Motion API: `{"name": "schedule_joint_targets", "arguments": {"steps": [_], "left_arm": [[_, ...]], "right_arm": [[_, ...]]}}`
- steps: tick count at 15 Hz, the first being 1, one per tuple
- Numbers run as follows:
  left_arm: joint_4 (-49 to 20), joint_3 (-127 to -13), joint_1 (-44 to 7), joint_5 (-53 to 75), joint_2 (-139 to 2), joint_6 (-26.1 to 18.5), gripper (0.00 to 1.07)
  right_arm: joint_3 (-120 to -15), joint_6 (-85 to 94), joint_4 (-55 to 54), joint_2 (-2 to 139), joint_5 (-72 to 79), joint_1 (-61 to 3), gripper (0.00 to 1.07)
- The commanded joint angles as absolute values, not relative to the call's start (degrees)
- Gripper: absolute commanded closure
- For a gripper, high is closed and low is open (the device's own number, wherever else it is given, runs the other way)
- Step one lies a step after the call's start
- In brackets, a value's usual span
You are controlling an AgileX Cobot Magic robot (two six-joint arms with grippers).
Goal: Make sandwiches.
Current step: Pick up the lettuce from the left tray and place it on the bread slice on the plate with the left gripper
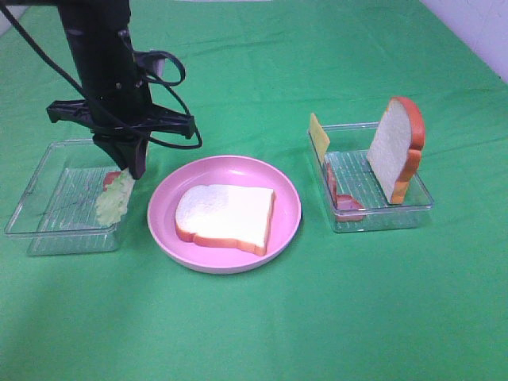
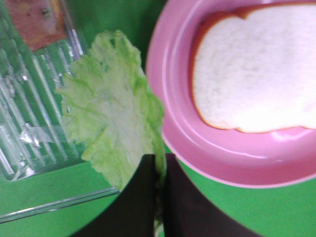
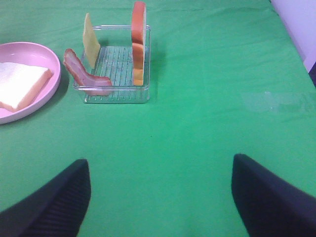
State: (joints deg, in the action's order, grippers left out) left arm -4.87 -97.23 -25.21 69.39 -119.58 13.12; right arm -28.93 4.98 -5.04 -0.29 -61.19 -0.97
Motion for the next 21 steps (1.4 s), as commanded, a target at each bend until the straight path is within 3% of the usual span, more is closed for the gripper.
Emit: {"name": "schedule_joint_targets", "arguments": {"steps": [1, 3, 5, 7, 8, 10, 12, 15, 17, 21], "left_arm": [[-13.2, -97.3, -25.6, 67.2, -117.7, 9.3, 1.07], [-21.9, -97.2, -25.6, 63.4, -117.8, 4.1, 1.07], [-33.0, -97.2, -26.2, 59.5, -117.9, -4.7, 1.07], [-38.2, -97.2, -27.8, 57.5, -118.4, -10.3, 1.07], [-39.2, -97.2, -28.2, 57.3, -118.6, -11.1, 1.07], [-39.5, -97.2, -31.2, 56.0, -121.3, -11.5, 1.07], [-35.6, -97.2, -31.2, 56.0, -121.9, -10.7, 1.07], [-22.7, -97.2, -30.7, 55.3, -122.1, -3.8, 1.07], [-17.9, -97.2, -30.7, 55.0, -122.8, -0.7, 1.07], [-16.8, -97.2, -30.7, 54.8, -123.9, 1.5, 1.07]], "right_arm": [[-29.0, 5.8, -5.0, -1.1, -60.7, -0.7, 0.32], [-29.0, 5.8, -5.0, -1.1, -60.7, -0.7, 0.32], [-29.0, 5.8, -5.0, -1.1, -60.7, -0.7, 0.32], [-29.0, 5.8, -5.0, -1.1, -60.7, -0.7, 0.32], [-29.0, 5.8, -5.0, -1.1, -60.7, -0.7, 0.32], [-29.0, 5.8, -5.2, -1.1, -60.7, -0.7, 0.32], [-29.0, 5.8, -5.2, -1.1, -60.7, -0.7, 0.32], [-29.0, 5.8, -5.2, -1.1, -60.7, -0.7, 0.32], [-29.0, 5.8, -5.2, -1.1, -60.7, -0.7, 0.32], [-29.0, 5.8, -5.2, -1.1, -60.7, -0.7, 0.32]]}}
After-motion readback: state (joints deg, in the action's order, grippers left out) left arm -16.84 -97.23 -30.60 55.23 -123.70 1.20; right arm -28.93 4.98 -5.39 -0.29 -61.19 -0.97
